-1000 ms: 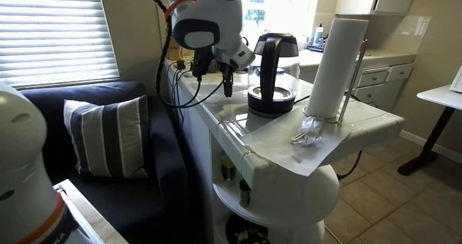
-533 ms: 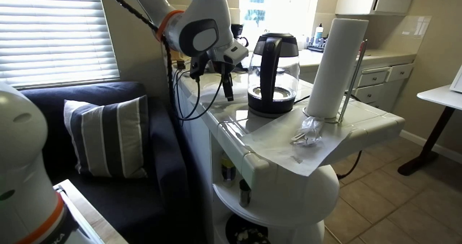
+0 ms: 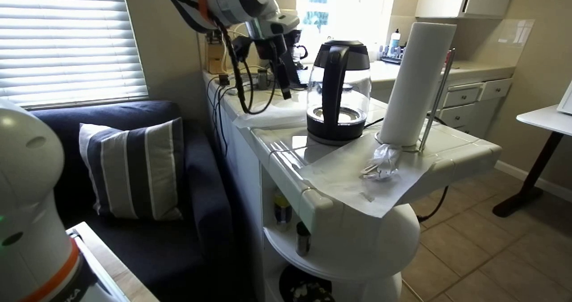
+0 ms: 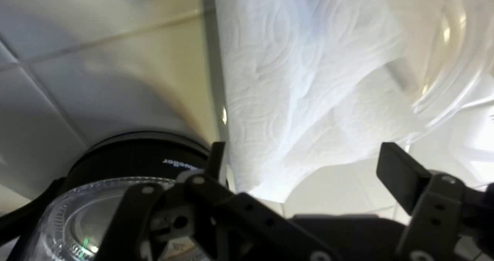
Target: Move the napkin to the edge of the table
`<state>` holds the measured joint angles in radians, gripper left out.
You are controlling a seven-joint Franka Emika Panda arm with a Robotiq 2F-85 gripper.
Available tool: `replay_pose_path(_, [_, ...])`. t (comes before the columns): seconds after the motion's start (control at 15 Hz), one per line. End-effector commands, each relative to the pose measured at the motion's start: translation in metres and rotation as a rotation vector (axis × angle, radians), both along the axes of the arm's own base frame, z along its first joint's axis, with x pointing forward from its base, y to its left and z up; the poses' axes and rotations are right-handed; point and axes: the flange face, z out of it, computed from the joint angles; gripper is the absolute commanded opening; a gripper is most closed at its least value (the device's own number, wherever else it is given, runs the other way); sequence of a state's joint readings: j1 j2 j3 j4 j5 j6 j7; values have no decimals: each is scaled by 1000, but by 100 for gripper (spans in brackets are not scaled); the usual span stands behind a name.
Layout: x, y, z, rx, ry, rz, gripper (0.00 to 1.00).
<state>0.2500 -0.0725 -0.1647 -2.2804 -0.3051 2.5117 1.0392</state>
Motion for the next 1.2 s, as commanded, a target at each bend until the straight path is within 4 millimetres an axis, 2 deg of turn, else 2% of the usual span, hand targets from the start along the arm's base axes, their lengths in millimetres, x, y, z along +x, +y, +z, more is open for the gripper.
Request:
replay_pose_path(0.0, [-29, 79, 53, -37, 115, 138, 100])
replay_pose_path(0.07, [-38, 107, 69, -62, 140, 188, 100])
replay_pose_path(0.2, [-46, 143, 90, -144, 167, 279, 100])
replay_pose_path(0.27, [-48, 157, 102, -178, 172, 314, 100])
replay_pose_path(0.4, [-46, 171, 115, -245, 155, 355, 100])
replay_pose_path(0.47, [-56, 168, 111, -190, 138, 319, 100])
replay_pose_path(0.6, [-57, 174, 116, -195, 131, 329, 100])
replay_pose_path(1.13, [-55, 169, 113, -196, 136, 319, 100])
